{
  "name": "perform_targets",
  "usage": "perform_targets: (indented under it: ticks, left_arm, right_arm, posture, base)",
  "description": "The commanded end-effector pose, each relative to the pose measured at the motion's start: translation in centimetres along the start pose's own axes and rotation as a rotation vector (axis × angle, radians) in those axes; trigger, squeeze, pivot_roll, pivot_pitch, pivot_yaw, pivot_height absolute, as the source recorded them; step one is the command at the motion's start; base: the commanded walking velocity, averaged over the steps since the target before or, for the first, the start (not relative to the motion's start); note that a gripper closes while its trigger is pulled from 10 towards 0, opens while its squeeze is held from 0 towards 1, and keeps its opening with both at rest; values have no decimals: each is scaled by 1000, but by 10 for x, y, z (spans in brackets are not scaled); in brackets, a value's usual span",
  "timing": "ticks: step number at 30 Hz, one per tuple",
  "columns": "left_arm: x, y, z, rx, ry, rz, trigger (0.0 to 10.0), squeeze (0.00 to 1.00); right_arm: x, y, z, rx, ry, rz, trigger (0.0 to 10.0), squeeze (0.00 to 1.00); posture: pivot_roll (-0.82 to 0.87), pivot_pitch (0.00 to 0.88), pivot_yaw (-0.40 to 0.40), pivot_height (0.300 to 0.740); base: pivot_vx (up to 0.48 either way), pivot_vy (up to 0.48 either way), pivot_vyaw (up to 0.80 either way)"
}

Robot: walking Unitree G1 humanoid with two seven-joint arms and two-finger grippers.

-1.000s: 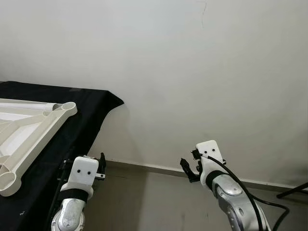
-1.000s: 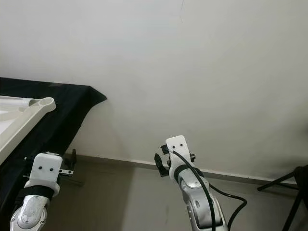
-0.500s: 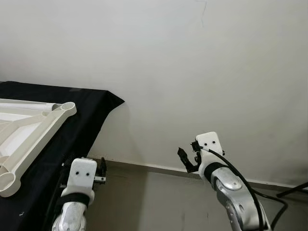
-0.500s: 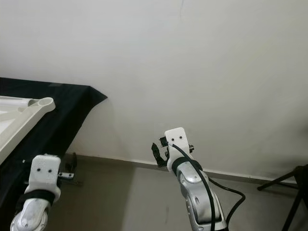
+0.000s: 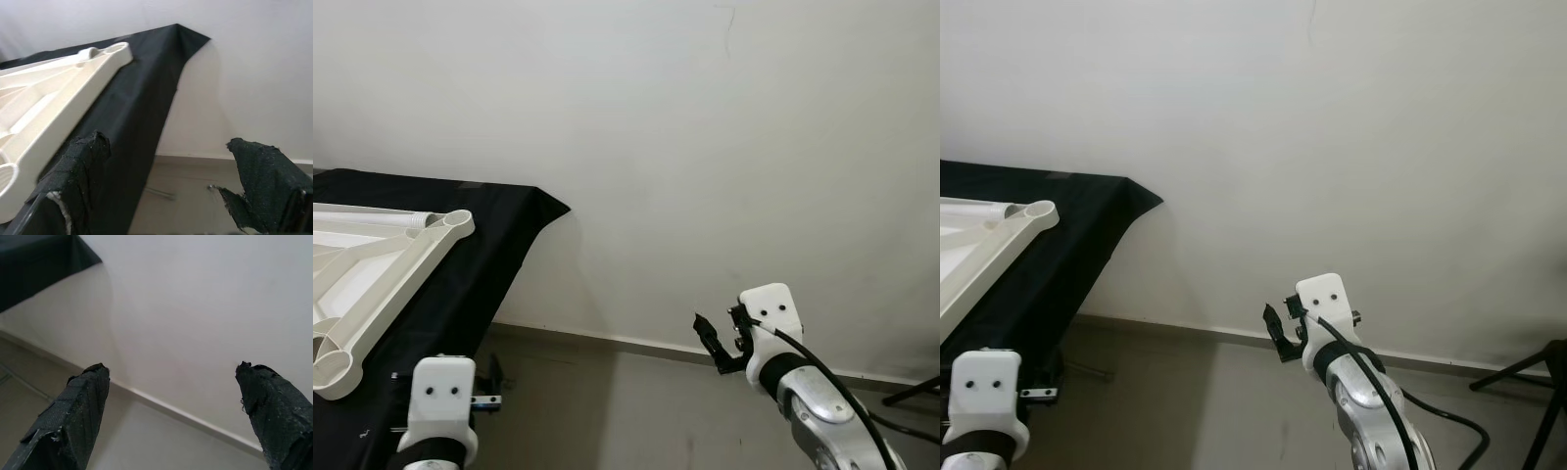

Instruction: Building children table

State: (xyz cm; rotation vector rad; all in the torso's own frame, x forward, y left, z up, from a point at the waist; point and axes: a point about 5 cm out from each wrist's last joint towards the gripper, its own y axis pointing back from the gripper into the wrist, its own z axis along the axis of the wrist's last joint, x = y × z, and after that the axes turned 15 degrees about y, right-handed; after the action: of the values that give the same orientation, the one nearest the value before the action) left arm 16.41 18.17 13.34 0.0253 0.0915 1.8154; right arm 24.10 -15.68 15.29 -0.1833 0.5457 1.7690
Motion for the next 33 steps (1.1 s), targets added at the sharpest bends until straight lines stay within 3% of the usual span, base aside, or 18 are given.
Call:
perform_targets:
  ticks: [1, 17, 21, 24, 26, 28, 33]
  left_arm:
    - [-1, -4, -2, 13, -6, 0, 10000, 0]
    - [-9, -11, 1, -2, -46, -103, 10000, 0]
    - [-4, -13, 6, -36, -172, -193, 10000, 0]
    - [1, -12, 11, -49, -170, -229, 10000, 0]
    - [1, -12, 9, -71, -261, -292, 10000, 0]
    - [1, -15, 9, -79, -293, -308, 10000, 0]
    - [-6, -25, 16, -122, -269, -341, 10000, 0]
  right_arm:
    - [3, -4, 0, 9, 6, 16, 10000, 0]
    - [4, -10, 4, 24, -6, 22, 10000, 0]
    - [5, -11, 6, 21, -6, 30, 10000, 0]
    - [3, -11, 5, 25, -8, 28, 10000, 0]
    - [5, -12, 4, 30, -10, 33, 10000, 0]
    - [7, -12, 5, 27, -8, 39, 10000, 0]
    - [7, -14, 7, 22, -6, 40, 10000, 0]
  posture:
    - [-27, 0, -4, 740]
    - [-33, 0, 0, 740]
    - [-35, 0, 2, 740]
    - [-31, 0, -3, 740]
    - [-30, 0, -4, 740]
    - [-37, 0, 0, 740]
    - [-46, 0, 3, 740]
  base:
    - [0, 0, 0]
    - [0, 0, 0]
    - [0, 0, 0]
    - [0, 0, 0]
    - [0, 0, 0]
    - [0, 0, 0]
    - [0, 0, 0]
